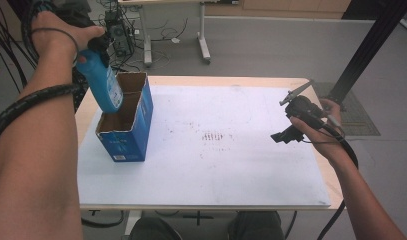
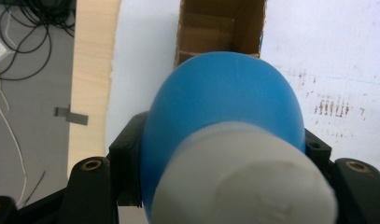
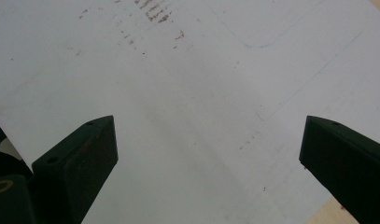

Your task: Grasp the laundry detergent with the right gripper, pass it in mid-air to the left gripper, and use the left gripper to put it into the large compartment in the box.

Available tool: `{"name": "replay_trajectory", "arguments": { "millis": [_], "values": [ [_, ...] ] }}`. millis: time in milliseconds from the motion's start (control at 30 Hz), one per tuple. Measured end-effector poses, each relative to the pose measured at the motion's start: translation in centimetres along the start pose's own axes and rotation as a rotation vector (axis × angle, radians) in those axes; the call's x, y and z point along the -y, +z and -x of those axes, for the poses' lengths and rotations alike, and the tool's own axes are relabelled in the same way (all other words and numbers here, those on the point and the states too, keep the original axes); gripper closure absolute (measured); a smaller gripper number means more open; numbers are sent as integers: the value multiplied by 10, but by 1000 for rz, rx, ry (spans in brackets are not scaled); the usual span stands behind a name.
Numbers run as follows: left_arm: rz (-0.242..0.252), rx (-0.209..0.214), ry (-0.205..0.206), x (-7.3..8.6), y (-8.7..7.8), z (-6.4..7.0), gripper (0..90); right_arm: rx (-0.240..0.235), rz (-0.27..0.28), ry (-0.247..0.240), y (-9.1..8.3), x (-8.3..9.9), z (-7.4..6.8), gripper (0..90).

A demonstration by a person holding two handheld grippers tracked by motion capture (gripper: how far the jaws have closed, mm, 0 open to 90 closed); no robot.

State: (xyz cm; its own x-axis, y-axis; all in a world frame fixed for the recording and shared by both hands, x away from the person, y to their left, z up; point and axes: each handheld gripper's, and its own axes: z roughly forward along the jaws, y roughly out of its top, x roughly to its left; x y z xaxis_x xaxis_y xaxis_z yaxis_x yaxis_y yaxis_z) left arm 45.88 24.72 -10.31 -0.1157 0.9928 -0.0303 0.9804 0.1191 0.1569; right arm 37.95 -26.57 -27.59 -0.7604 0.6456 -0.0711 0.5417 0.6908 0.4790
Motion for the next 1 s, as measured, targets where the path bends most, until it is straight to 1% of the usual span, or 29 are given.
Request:
{"name": "replay_trajectory", "arguments": {
  "millis": [100, 233, 467, 567, 767, 1000],
  "values": [
    [-11, 4, 2, 1, 11, 1, 369, 0, -2, -5, 0, -1, 0, 41],
    [-17, 8, 10, 1, 21, 3, 369, 1, -6, -11, 1, -2, -1, 42],
    [-28, 18, 17, 1, 39, 4, 369, 6, -8, -6, 1, -1, 0, 42],
    [-21, 15, 25, 2, 47, 5, 368, 10, -13, 1, 0, 0, 1, 42],
    [-40, 12, 29, 4, 63, 6, 368, 8, -19, 5, 2, 2, 1, 42],
    [-37, -4, 51, 9, 83, 6, 368, 4, -23, 4, 5, 3, 1, 42]
  ]
}}
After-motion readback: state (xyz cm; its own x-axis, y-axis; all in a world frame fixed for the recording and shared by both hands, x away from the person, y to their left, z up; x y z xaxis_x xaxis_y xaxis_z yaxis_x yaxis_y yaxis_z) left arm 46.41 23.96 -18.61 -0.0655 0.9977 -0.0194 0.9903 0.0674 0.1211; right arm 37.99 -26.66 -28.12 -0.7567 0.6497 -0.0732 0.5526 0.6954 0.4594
